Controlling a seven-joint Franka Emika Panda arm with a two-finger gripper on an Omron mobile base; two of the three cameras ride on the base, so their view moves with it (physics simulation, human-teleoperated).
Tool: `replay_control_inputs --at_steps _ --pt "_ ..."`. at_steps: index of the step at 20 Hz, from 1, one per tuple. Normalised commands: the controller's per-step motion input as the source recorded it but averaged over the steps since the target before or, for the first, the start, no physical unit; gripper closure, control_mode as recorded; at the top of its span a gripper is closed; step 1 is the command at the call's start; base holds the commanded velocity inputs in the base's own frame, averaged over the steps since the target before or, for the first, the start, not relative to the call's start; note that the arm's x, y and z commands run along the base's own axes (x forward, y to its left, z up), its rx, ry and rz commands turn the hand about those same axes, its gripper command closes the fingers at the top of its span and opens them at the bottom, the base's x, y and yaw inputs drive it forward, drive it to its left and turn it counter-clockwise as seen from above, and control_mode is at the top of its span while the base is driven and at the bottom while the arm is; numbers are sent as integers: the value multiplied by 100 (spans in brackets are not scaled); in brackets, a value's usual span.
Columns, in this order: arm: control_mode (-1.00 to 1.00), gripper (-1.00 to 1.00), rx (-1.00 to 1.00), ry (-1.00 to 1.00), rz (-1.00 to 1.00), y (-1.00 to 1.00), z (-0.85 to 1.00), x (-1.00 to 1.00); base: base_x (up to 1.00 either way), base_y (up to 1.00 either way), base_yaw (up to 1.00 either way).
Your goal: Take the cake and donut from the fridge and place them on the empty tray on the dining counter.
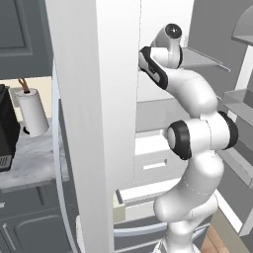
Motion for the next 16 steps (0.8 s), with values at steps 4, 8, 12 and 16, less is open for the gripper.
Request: replay_control_inputs --at_steps 4,8,12,16 --pt "-100 100 0 13 0 4 -39 0 0 0 0" --pt "-100 100 0 9 0 4 -16 1 0 0 0" --pt "-100 100 0 -4 0 3 0 -12 0 0 0" --pt "-100 100 -5 -25 0 11 -12 -88 0 0 0"
